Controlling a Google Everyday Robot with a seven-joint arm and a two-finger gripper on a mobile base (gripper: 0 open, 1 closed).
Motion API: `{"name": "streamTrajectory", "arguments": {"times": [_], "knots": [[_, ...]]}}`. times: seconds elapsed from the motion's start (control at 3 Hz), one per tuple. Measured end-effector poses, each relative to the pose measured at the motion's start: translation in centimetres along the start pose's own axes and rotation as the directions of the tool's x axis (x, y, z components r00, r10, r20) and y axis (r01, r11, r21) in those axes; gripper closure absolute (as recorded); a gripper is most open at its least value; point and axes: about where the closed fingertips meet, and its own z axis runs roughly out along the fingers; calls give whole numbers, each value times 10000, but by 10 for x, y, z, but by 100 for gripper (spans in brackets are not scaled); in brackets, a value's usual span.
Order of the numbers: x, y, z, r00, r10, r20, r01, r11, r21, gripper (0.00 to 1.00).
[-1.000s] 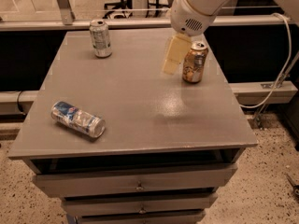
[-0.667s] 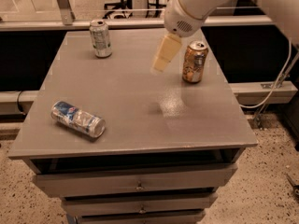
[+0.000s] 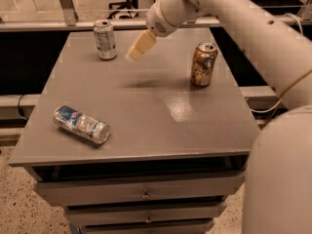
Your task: Move 7up can near redbull can
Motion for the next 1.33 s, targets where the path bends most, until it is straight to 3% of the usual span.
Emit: {"name": "streamTrajectory", "arguments": {"times": [0.33,0.67,1.0,1.33], "knots": [[-21,-24,49,9926,744,960,-761,9970,138,0],[-50,-32,92,9707,1542,1841,-1586,9873,91,0],[-73,-26,118,9423,2265,2464,-2281,9734,-225,0],[-86,-19,129,9271,2603,2697,-2552,9654,-543,0]]}}
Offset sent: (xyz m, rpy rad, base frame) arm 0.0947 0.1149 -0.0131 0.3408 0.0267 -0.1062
